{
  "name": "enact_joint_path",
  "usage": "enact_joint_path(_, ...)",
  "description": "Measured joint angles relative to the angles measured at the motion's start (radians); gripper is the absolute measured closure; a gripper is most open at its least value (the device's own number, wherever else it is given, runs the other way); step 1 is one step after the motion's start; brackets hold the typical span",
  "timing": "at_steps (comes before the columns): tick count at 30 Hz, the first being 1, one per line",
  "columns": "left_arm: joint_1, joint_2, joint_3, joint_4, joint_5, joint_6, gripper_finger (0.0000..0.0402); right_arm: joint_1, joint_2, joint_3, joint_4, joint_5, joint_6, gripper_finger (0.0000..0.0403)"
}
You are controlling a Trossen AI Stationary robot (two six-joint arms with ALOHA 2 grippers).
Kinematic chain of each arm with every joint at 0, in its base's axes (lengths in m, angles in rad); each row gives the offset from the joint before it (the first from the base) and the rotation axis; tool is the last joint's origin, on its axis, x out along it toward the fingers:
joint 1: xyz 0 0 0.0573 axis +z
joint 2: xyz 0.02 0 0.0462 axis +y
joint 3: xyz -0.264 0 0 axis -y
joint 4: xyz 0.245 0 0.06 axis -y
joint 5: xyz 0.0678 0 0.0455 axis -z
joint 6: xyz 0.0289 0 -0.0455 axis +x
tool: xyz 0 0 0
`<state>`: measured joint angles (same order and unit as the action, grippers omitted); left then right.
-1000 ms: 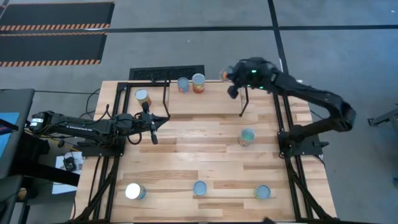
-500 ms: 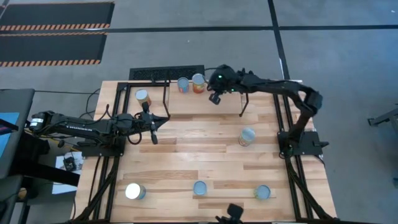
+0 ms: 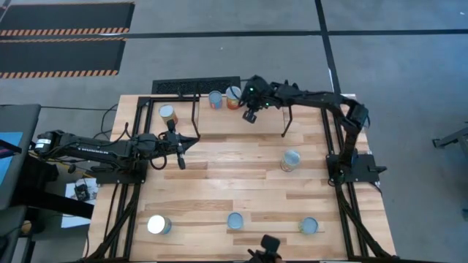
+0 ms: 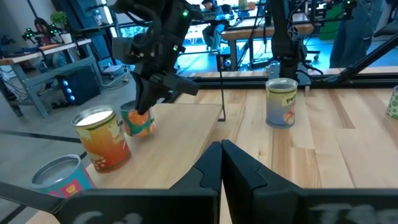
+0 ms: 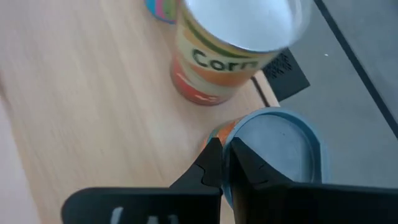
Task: Pick and place cans onto a shelf
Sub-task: Put the green can on the shelf
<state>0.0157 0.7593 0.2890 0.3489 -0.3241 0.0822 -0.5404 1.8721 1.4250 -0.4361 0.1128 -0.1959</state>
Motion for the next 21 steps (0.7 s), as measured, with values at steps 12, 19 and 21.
enact_joint_path(12,0.000,0.000,0.000,0.000,0.000,0.000,0.0401,-0.032,0.008,0.000,-0.017,-0.003,-0.007,0.0380)
enact_joint_path(19,0.000,0.000,0.000,0.000,0.000,0.000,0.0401,-0.037,0.029,0.000,0.004,-0.013,-0.004,0.0379)
enact_joint_path(21,0.000,0.000,0.000,0.000,0.000,0.000,0.0401,-0.038,0.030,0.000,-0.004,-0.012,-0.004,0.0379)
